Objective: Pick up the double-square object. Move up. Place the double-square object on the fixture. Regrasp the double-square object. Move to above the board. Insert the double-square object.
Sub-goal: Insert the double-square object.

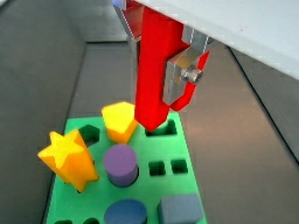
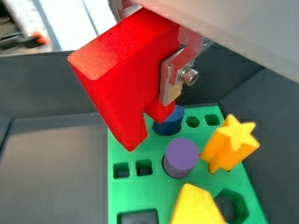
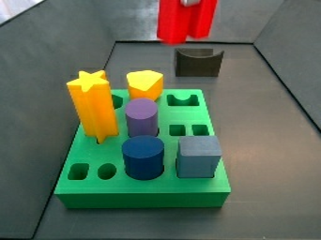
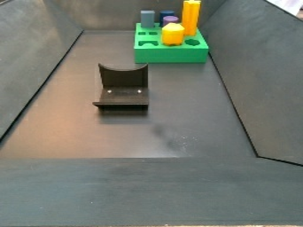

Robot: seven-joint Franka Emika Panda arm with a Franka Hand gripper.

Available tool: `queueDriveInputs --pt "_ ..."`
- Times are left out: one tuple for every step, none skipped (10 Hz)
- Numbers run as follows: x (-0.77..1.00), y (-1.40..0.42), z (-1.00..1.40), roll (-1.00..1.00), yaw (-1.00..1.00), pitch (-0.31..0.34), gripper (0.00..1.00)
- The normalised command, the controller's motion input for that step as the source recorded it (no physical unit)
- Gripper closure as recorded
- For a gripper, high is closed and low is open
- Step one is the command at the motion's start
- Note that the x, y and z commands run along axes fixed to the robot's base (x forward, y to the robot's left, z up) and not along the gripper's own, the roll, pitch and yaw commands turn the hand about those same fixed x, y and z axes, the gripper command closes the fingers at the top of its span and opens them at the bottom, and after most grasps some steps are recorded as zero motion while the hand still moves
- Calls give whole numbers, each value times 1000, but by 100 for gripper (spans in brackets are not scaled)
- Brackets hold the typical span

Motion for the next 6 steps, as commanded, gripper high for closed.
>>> queueDriveInputs --pt "-3 -91 -660 0 -1000 -47 100" --pt "0 -109 -523 -17 -929 -44 100" --pt "0 -103 -474 -33 -949 -51 100" --pt "0 -71 -549 -11 -1000 -44 100" --pt "0 0 -646 0 -1000 -14 100" --pt "0 0 -671 -6 -1000 0 100"
